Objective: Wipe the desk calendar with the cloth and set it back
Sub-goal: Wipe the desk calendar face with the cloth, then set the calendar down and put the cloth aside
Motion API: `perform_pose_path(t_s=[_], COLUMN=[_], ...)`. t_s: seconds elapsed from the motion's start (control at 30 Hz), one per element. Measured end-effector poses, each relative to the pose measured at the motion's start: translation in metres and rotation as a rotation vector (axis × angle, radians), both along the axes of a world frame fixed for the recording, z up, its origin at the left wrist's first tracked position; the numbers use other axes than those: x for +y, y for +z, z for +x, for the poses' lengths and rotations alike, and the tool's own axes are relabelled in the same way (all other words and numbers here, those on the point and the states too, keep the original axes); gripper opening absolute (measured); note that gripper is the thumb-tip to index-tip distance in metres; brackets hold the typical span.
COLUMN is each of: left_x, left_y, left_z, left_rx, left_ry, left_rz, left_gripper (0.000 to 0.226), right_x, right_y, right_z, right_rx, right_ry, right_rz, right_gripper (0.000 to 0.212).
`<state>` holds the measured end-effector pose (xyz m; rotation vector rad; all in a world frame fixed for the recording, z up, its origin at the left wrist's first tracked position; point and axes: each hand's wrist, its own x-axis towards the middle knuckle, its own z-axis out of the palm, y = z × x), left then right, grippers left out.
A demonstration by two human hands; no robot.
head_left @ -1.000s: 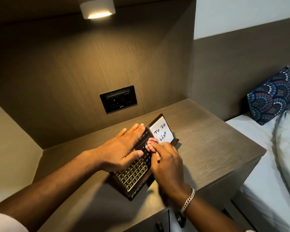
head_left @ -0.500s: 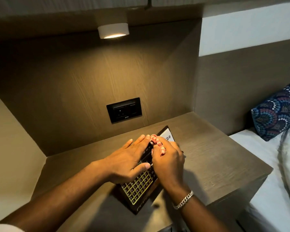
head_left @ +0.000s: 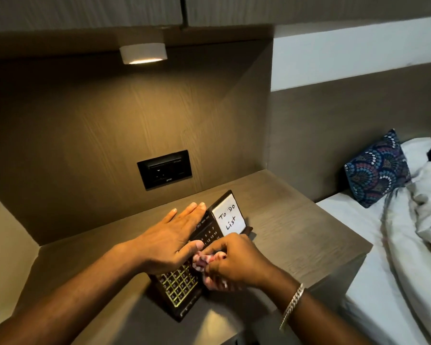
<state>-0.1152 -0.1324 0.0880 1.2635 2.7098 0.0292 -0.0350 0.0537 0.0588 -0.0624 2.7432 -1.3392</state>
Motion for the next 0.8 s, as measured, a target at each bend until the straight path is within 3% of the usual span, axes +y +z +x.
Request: perform_pose_path(t_s=[0.1,0.23,0.33,0.47,0.57,0.7,0.8], left_x=[0.006,0.019,0.031,0.042,0.048,0.057,0.062], left_y=[-0.003,-0.009,-0.007,-0.007,-0.012,-0.013,-0.011], left_z=[0.000,0.009,0.020,0.031,0.038,0.048,0.071], left_rx=[0.087,0.120,0.104,0.181,0.237,0.296,0.412], left_ry=[-0.002,0.082,0.188,0.275,0.348,0.428,0.510], left_rz=[-0.014,0.045,0.088,0.109,0.081,0.012,0.215], left_gripper=[0.076,0.076,0.079,0.083,0.081,0.084,0.077], right_x=[0.040,0.126,0.181,0.210,0.212,0.211,0.212], right_y=[0.010,0.006,-0.013,-0.060,-0.083,-0.086,-0.073], right_z=[-0.002,-0.010,-0.013,-0.006,-0.001,-0.003,-0.005], right_rx=[0.073,0.260,0.367,0.202,0.166,0.137,0.058], right_ry=[0.038,-0.057,-0.027,0.057,0.082,0.099,0.154], right_rz=[0.011,0.409,0.564,0.738,0.734,0.754,0.783], right_gripper=[0.028,0.031,0.036,0.061,0.087,0.105,0.112])
